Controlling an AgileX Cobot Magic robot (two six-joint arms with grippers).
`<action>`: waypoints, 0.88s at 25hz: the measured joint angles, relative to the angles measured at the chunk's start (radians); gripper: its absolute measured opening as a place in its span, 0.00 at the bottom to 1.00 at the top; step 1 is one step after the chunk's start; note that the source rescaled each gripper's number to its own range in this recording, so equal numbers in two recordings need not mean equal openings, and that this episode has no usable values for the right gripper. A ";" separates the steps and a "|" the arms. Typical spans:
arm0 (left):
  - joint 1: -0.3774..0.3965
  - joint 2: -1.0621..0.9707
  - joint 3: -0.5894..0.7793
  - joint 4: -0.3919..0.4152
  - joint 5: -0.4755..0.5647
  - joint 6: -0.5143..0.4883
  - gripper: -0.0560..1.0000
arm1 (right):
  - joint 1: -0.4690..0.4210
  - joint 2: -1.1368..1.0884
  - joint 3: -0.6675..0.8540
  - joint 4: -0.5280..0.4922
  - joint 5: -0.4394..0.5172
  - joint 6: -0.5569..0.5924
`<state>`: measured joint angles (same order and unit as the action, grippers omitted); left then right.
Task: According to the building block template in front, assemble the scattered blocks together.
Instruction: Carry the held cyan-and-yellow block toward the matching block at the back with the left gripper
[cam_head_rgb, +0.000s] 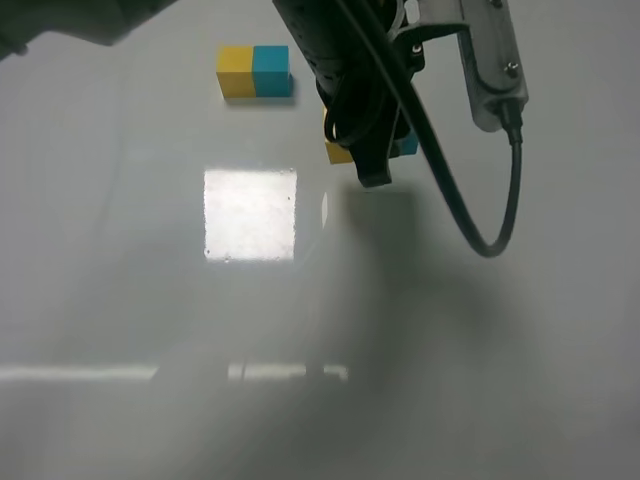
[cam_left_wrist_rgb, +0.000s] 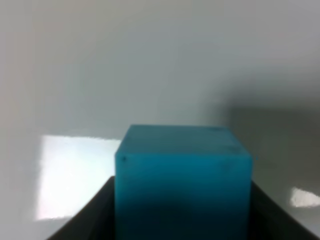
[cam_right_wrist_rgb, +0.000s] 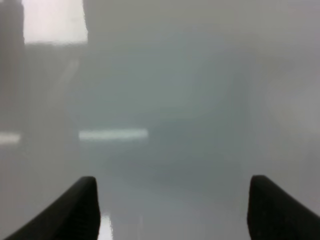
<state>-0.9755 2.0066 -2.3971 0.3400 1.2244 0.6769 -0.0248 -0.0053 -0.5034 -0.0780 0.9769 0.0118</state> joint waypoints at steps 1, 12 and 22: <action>-0.001 -0.011 0.000 0.006 0.001 -0.007 0.07 | 0.000 0.000 0.000 0.000 0.000 0.000; 0.098 -0.253 0.337 0.051 0.003 -0.013 0.07 | 0.000 0.000 0.000 0.000 0.000 0.000; 0.252 -0.274 0.448 -0.027 0.002 0.119 0.07 | 0.000 0.000 0.000 0.000 0.000 0.000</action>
<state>-0.7233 1.7324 -1.9486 0.3133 1.2262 0.7956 -0.0248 -0.0053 -0.5034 -0.0780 0.9769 0.0118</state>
